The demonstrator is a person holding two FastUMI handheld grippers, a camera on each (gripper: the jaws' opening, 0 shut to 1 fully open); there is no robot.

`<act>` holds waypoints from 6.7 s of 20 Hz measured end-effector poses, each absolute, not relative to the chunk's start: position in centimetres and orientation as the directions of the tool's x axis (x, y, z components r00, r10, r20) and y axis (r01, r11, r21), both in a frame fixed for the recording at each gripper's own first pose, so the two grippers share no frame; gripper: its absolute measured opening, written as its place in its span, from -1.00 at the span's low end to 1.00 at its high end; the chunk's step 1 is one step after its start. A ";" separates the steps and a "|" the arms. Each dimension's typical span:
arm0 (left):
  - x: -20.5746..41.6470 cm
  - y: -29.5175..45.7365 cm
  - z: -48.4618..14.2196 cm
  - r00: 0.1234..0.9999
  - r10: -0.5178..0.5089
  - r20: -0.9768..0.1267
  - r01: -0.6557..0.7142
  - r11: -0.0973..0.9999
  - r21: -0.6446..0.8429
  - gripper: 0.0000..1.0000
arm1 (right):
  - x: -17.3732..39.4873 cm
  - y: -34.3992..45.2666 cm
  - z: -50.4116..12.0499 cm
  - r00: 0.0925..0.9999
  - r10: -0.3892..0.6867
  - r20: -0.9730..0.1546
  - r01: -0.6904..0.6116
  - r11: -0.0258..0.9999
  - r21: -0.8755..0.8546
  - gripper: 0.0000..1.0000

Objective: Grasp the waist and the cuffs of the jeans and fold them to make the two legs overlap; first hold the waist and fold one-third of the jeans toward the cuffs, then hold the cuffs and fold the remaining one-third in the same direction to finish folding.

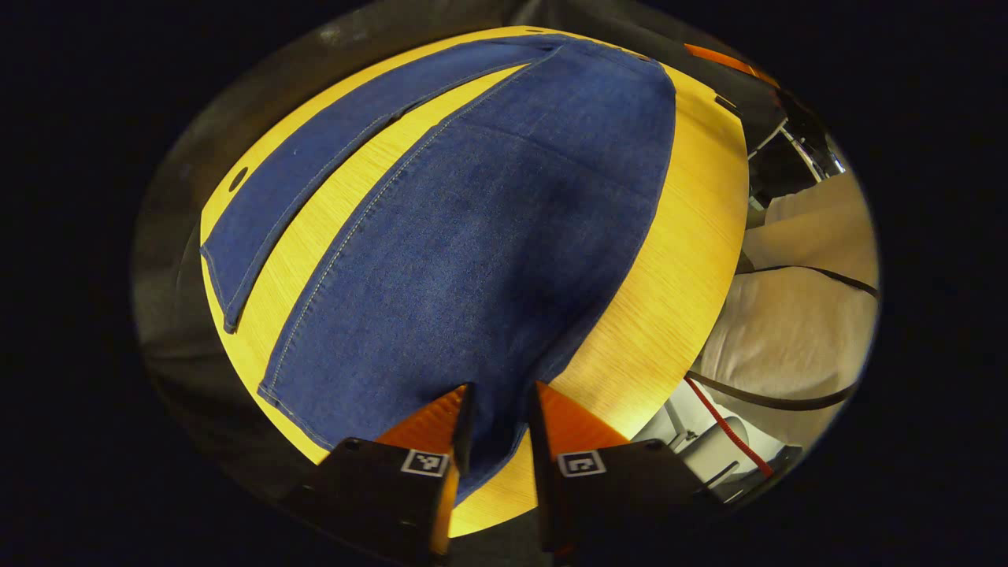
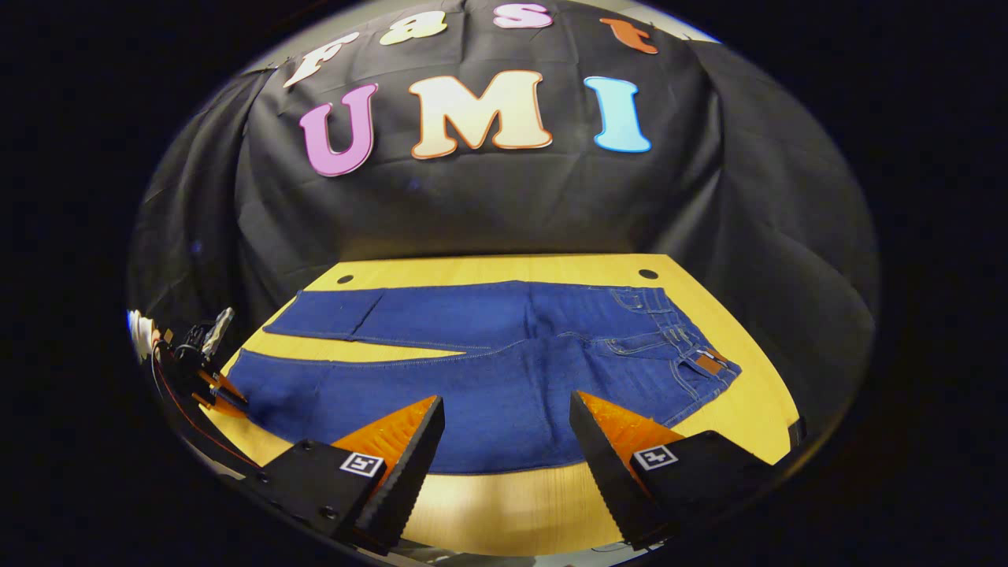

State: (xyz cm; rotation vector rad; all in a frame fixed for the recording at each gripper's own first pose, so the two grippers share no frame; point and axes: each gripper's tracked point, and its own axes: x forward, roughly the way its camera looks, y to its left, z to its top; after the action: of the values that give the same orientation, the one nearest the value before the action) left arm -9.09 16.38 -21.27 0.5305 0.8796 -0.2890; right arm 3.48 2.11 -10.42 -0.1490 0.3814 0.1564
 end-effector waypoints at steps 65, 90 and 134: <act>-14.9 18.0 -14.0 0.147 0.083 -0.986 0.555 0.818 0.152 -1.00 | 16.0 -11.9 -14.5 0.365 0.032 -0.930 -0.630 0.744 -0.221 -0.94; 14.8 30.6 -0.3 0.401 0.474 -0.784 0.592 0.519 0.616 -1.00 | 44.3 -8.0 -9.5 0.601 0.016 -0.799 -0.321 0.920 -0.224 -0.95; 6.1 25.5 -9.2 0.772 0.577 -0.266 -0.621 0.775 -0.119 0.93 | 34.3 -24.5 -15.7 0.705 -0.050 -0.708 0.249 0.951 0.182 -0.43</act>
State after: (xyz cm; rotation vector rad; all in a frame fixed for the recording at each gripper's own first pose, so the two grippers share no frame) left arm 6.11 25.45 -9.21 -0.2053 0.2202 0.6540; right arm 34.29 -24.50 -15.69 0.2738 0.7732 -0.1684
